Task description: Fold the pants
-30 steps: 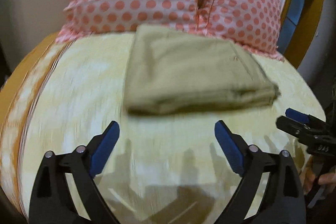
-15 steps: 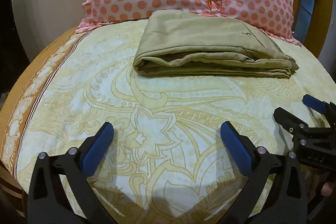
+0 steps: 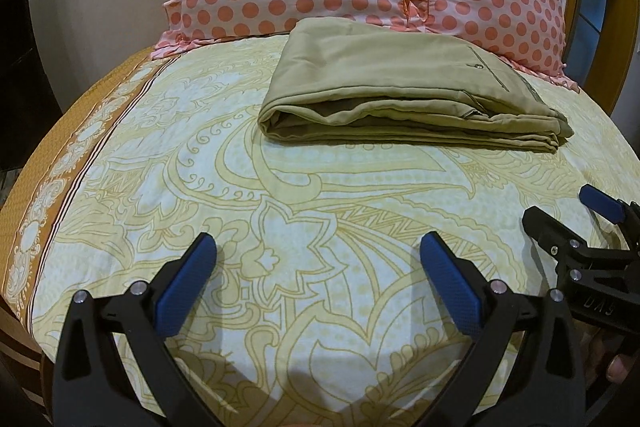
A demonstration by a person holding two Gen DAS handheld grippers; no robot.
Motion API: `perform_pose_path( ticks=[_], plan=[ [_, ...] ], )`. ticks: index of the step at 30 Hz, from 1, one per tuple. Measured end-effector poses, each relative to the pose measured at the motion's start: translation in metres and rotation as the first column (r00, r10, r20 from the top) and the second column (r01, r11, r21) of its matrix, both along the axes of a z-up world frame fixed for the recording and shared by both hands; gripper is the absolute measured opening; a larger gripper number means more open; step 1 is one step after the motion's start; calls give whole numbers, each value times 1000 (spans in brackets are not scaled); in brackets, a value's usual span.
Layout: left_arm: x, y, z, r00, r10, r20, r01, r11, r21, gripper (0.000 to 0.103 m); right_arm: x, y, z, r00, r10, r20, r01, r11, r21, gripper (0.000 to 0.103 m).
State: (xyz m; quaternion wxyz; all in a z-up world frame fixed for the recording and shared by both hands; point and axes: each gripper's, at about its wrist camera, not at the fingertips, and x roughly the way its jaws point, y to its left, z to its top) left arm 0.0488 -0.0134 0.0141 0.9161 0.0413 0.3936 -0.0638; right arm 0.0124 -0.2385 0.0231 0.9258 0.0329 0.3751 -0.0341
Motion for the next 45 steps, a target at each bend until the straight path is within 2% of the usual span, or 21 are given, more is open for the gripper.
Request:
perform_pose_path(
  ticks=[45],
  plan=[
    [3,2,-1,1000,-3,-14,3,1000,0,101,-1,-1,0,1000,4,2,-4,1000,-1,102]
  ],
)
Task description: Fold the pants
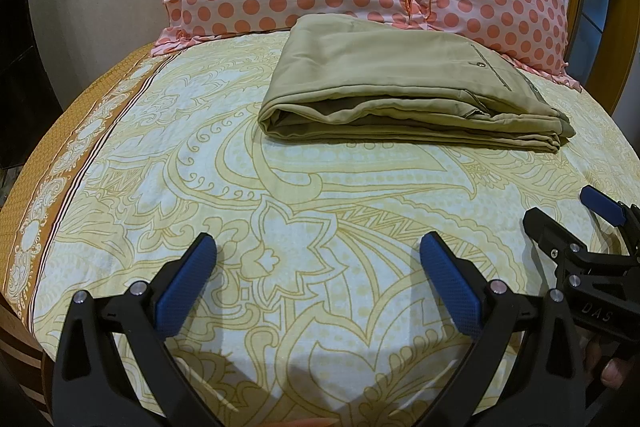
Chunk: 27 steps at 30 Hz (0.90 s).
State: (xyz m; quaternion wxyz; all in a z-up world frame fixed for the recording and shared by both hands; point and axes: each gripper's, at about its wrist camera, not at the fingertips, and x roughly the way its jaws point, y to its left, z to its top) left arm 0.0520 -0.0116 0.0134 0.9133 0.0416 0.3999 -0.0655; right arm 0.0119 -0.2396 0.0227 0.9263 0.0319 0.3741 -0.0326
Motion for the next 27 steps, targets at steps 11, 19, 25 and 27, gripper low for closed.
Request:
perform_pose_path(
  ticks=[11,19,25,27],
  plan=[
    [0,0,0,1000,0,0,0,1000,0,101,0,0,0,1000,0,1,0,1000,0,102],
    [0,0,1,1000,1,-3,-1,1000,0,101,1,0,0,1000,0,2,0,1000,0,102],
    [1,1,0,1000,1,-4,-1,1000,-1,101,1,0,-1,1000,0,2,0,1000,0,102],
    [1,1,0,1000,1,-4,-1,1000,-1,101,1,1,-1,1000,0,2,0,1000,0,102]
  ],
)
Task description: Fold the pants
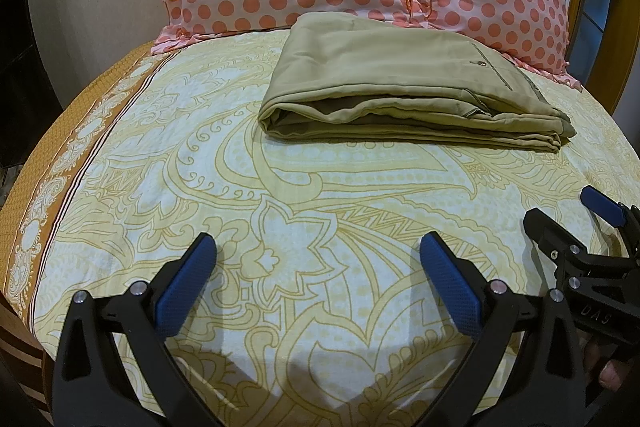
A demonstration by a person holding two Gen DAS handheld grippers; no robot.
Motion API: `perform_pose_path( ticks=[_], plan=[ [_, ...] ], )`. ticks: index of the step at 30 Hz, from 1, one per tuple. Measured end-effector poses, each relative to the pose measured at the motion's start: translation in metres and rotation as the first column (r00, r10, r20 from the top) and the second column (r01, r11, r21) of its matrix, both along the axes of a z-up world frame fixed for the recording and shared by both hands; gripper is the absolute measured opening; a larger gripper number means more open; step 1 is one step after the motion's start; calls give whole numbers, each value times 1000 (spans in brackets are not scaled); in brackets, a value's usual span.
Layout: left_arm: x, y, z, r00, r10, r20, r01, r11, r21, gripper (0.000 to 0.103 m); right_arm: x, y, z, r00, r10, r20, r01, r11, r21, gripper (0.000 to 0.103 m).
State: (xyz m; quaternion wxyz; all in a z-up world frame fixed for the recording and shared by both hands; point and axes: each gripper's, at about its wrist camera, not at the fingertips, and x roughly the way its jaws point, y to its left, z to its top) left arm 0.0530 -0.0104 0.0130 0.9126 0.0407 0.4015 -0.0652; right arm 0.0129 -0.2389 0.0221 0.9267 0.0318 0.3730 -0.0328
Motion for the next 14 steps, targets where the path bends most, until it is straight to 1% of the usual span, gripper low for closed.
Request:
perform_pose_path(
  ticks=[14],
  plan=[
    [-2,2,-1,1000,-14,3,14,1000,1,101,1,0,-1,1000,1,1,-1,1000,0,102]
  ],
)
